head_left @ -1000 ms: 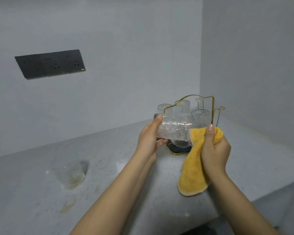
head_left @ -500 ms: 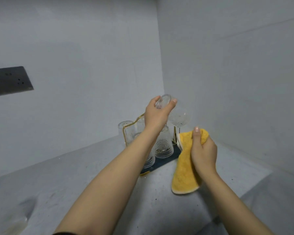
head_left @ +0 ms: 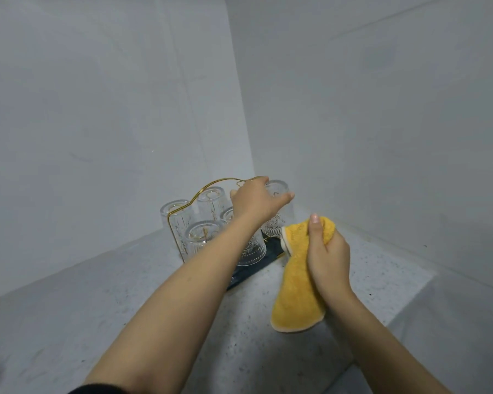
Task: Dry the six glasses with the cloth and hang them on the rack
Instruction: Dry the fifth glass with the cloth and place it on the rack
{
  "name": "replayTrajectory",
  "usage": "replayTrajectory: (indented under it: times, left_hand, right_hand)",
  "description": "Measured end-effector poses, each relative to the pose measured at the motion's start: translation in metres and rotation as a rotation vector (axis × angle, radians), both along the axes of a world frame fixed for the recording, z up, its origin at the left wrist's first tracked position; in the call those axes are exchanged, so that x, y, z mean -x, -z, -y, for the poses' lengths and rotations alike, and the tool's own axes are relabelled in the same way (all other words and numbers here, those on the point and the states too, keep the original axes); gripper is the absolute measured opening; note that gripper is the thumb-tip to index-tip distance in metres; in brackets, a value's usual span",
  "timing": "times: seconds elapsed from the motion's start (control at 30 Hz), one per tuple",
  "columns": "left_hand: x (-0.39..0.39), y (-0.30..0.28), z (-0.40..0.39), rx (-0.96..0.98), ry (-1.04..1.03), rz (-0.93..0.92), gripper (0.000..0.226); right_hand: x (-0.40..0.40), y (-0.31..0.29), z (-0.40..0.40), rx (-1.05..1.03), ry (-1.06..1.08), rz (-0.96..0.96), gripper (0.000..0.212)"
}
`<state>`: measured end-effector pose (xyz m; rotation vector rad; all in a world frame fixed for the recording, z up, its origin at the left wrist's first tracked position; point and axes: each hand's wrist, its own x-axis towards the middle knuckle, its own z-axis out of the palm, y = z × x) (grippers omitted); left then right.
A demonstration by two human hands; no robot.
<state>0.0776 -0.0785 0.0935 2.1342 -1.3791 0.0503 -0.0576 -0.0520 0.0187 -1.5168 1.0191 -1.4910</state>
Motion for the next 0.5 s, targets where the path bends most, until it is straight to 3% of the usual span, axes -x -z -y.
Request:
replayTrajectory:
  times: [0.13,0.5]
  left_hand:
    - [-0.0008,0.0003,0.0029,-0.118,0.018,0.091,0.069]
    - [-0.0009,-0.0045,0.0035,-0.26,0.036,0.073,0.077]
  right_hand:
    - [-0.0008,0.0038,0.003,-0.019,-0.016,0.013,0.047]
    - [-0.004,0.0035,0.0002,-0.008,-0.025,0.008,0.047]
